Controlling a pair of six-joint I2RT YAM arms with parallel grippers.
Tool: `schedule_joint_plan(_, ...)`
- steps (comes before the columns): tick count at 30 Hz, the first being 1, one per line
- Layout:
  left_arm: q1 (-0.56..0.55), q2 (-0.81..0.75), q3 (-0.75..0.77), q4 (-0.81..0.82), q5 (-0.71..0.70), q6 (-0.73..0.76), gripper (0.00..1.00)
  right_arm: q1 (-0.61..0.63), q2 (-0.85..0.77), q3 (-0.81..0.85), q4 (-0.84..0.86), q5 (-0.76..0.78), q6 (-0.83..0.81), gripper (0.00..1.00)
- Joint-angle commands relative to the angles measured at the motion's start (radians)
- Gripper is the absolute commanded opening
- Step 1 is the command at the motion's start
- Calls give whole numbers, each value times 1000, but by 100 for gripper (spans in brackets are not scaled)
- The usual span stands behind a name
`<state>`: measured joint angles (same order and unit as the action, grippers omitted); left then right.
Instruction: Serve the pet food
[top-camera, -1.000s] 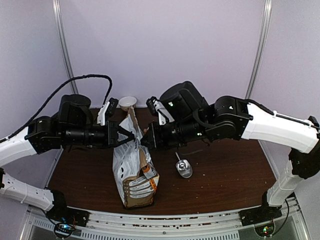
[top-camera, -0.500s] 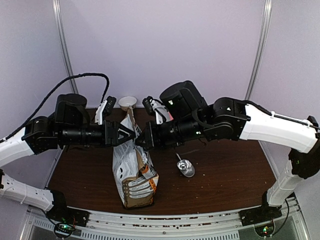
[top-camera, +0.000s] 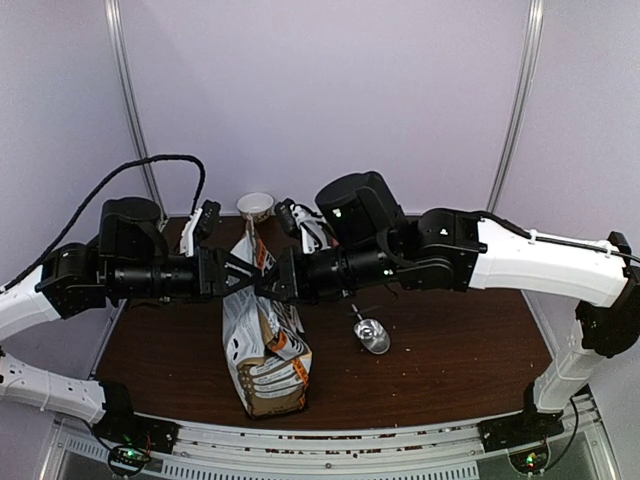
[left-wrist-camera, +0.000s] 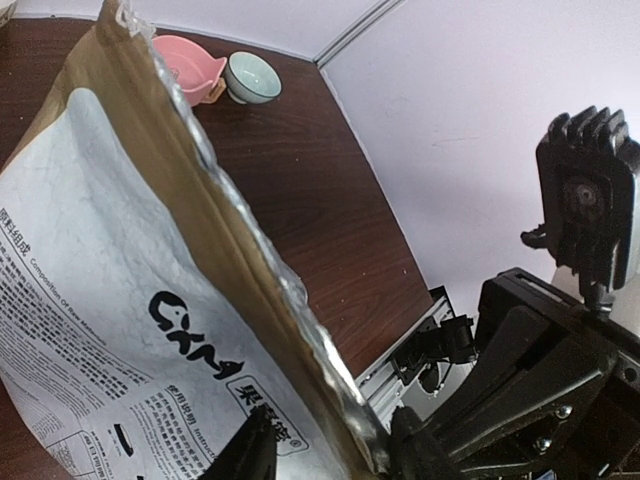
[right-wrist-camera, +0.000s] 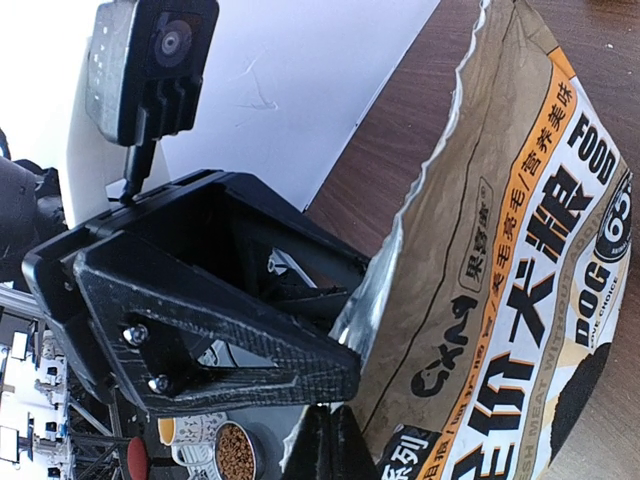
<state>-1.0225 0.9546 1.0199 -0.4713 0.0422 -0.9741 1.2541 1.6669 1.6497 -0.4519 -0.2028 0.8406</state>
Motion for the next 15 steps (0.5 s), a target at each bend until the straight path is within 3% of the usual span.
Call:
schedule_joint_plan(1,2,-11,-31,-24,4,-28,40,2,-2,-8,59,-21,7,0)
schedule_joint_plan(15,2,10,-39,-60,32,-37,33,4,5,-5,54,-30,-11,0)
